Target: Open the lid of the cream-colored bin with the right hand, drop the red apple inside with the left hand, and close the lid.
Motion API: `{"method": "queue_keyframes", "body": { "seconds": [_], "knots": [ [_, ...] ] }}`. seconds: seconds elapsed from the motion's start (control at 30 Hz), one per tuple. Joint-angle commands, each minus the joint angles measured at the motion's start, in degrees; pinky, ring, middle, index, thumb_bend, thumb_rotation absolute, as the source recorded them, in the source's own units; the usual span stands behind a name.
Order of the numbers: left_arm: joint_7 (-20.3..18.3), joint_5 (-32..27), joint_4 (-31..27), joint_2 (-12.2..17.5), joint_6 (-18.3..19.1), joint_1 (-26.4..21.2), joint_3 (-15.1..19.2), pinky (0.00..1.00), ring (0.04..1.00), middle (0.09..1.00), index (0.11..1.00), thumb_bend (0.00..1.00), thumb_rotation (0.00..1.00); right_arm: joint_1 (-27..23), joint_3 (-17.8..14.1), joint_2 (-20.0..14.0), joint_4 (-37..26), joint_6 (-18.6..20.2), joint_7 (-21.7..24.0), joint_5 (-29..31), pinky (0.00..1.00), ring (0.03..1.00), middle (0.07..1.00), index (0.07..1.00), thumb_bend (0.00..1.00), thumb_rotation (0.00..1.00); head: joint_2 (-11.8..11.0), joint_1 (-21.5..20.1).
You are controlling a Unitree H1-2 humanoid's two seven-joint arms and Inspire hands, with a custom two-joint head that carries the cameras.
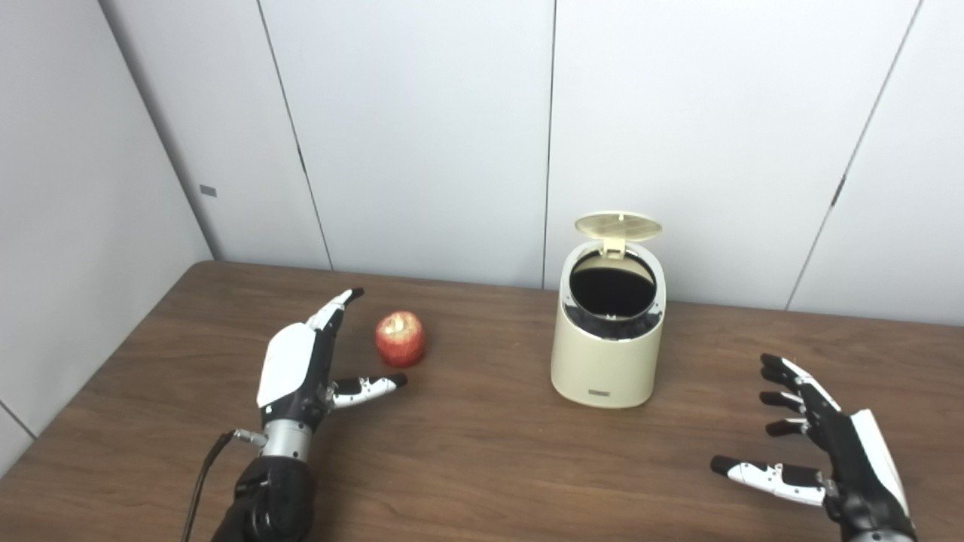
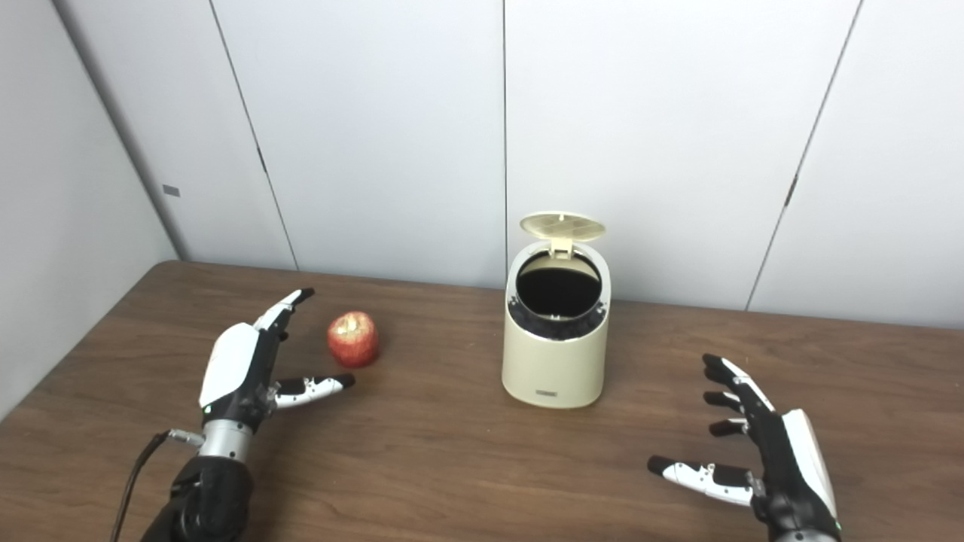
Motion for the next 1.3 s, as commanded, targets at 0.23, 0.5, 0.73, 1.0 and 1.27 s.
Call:
{"method": "queue_keyframes", "body": {
  "seconds": [0.23, 0.5, 0.73, 1.0, 1.27],
  "knots": [
    [1.67, -0.20, 4.17, 2.14, 1.94, -4.80, -1.77, 0.73, 0.880, 0.894, 0.907, 0.85, 0.26, -1.60, 0.19, -0.72, -3.13, 0.32, 0.33, -0.69, 0.60, 0.752, 0.832, 0.833, 0.84, 0.13, 0.28, -0.49],
    [2.71, -0.83, 8.79, 2.15, 2.27, -7.34, -3.43, 0.73, 0.885, 0.891, 0.901, 0.86, 0.25, -1.05, -0.11, -0.75, -4.52, 0.77, 0.70, -0.18, 0.61, 0.761, 0.853, 0.868, 0.83, 0.11, 0.62, -1.39],
    [3.55, -1.55, 12.72, 1.91, 2.72, -9.60, -5.27, 0.72, 0.882, 0.892, 0.908, 0.84, 0.24, -0.28, 0.05, -0.62, -5.90, 2.03, 0.85, -0.50, 0.64, 0.767, 0.870, 0.896, 0.82, 0.12, 0.93, -1.80],
    [4.52, -4.26, 15.94, 0.99, 1.58, -11.24, -6.69, 0.72, 0.848, 0.856, 0.907, 0.84, 0.25, 0.56, 0.31, -0.63, -6.62, 0.91, 0.20, -1.44, 0.66, 0.755, 0.861, 0.898, 0.82, 0.10, 1.35, -2.18],
    [3.47, -8.34, 17.40, 0.15, -0.98, -11.80, -7.77, 0.65, 0.715, 0.734, 0.872, 0.80, 0.19, 0.54, 0.36, -0.75, -7.29, 1.40, 0.59, -1.54, 0.65, 0.754, 0.863, 0.897, 0.81, 0.10, 1.66, -1.96]
  ]
}}
